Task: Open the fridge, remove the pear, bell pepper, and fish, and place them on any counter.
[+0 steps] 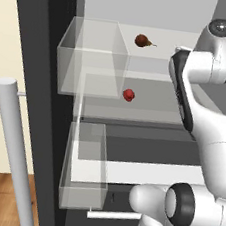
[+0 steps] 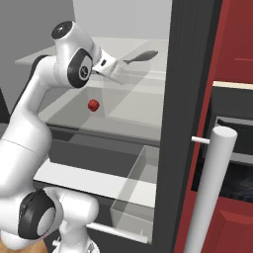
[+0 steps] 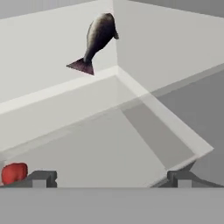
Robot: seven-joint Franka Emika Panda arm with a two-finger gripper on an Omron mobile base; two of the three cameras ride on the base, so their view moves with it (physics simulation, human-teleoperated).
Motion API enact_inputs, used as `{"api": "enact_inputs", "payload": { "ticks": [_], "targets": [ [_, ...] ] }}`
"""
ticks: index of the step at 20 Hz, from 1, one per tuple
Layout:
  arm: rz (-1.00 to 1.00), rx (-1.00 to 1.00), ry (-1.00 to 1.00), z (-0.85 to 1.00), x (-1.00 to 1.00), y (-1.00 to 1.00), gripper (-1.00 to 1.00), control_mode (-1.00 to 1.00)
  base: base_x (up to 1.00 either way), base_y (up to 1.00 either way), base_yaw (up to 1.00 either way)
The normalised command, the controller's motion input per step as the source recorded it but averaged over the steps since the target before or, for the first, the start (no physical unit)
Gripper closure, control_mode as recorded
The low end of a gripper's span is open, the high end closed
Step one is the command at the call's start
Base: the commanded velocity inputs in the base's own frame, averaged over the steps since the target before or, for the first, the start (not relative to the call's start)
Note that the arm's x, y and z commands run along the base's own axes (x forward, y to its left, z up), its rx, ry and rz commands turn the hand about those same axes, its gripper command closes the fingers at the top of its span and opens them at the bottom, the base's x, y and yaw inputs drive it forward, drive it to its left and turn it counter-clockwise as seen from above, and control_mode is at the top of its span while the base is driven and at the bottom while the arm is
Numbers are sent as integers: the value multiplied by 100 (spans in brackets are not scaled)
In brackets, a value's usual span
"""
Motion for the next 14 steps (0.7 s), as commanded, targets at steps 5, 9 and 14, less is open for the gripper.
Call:
{"api": "enact_inputs", "payload": {
  "ticks": [5,9,14],
  "targets": [
    [-14,0,0,26,9,-6,-100,-100,0,0,0],
    [-7,0,0,16,34,-13,-100,-100,0,0,0],
    [-3,0,0,13,59,-23,-100,-100,0,0,0]
  ]
}}
